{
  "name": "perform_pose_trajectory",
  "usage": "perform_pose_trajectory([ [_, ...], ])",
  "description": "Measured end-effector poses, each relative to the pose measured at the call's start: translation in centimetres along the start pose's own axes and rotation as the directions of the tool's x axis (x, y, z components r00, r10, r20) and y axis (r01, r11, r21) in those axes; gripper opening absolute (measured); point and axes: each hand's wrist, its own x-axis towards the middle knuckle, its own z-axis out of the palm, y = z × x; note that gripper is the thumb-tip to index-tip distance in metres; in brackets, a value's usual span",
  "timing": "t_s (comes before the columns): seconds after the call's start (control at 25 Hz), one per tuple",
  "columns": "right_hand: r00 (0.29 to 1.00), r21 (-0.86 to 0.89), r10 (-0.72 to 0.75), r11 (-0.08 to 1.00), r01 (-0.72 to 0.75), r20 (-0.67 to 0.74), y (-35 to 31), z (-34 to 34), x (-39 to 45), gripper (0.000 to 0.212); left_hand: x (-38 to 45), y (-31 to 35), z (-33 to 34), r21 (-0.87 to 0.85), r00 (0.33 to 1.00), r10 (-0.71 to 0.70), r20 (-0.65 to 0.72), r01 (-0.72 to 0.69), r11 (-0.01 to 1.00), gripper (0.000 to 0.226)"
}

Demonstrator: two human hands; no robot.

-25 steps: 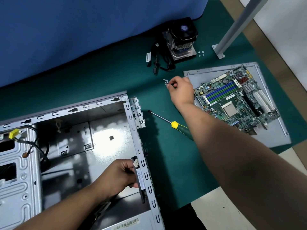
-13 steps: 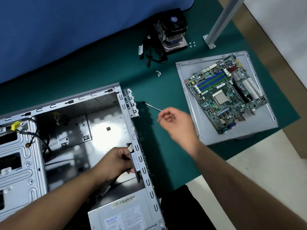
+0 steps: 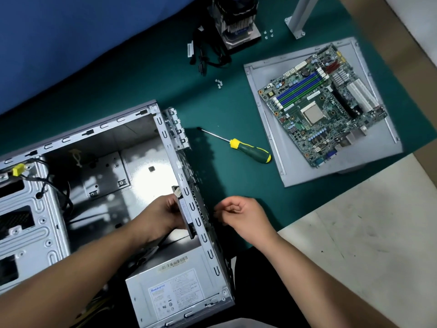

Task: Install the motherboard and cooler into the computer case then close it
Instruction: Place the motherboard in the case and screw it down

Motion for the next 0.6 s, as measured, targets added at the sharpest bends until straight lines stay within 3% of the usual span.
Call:
perform_pose_trajectory([
  [0.24,0.999,0.045,0.019,0.999,-0.022,0.051,0.9,0.5,-0.2,0.015,-0.4,-1.0,0.4,-0.049,1.0,-0.013,-0.017,0.012,0.999,0.023],
  [0.4,0.999,-0.002,0.017,1.0,-0.016,0.037,1.1,1.1,-0.5,0.013,-0.4,-1.0,0.6,-0.028,0.998,-0.05,-0.041,0.049,0.998,0.02],
  [0.6,1.0,0.065,0.018,0.998,-0.018,0.003,1.1,1.4,-1.2,0.009,-0.4,-0.7,0.8,-0.025,0.998,-0.057,-0.04,0.056,0.998,0.022],
])
